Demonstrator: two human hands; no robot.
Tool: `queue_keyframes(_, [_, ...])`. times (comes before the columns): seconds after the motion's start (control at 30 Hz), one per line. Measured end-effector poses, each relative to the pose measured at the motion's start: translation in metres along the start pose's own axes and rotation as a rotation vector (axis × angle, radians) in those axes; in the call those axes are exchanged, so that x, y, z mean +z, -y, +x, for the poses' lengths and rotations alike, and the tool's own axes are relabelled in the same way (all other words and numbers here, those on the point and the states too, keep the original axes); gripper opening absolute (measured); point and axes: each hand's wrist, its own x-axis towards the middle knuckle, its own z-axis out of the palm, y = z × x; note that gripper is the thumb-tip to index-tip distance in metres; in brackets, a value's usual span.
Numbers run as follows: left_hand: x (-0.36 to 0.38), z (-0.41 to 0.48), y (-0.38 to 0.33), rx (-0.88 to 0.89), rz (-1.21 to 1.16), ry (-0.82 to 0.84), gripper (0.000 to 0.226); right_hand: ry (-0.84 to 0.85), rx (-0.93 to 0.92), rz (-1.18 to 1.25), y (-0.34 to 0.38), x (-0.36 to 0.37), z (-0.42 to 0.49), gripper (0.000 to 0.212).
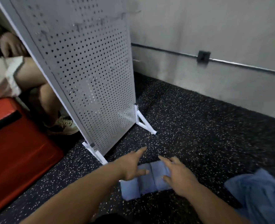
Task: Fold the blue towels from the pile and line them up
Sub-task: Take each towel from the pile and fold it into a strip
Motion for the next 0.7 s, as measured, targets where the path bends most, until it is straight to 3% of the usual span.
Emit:
queue_keyframes(0.17, [-0.032,-0.011,-0.109,0.157,0.185,-0.036,0.105,-0.104,0.133,0.017,-0.044,-0.071,-0.068,0.079])
queue_keyframes(0.33, [-0.013,-0.02,-0.198,0.265,0.295,0.004,0.101,-0.223,0.21,0.051,-0.08,-0.1,-0.129,0.079])
queue_keyframes(0.7, [0.075,-0.005,-0.307,0.433,0.72,0.121,0.095,0.007,0.472,-0.009,-0.213,-0.068,-0.251,0.074])
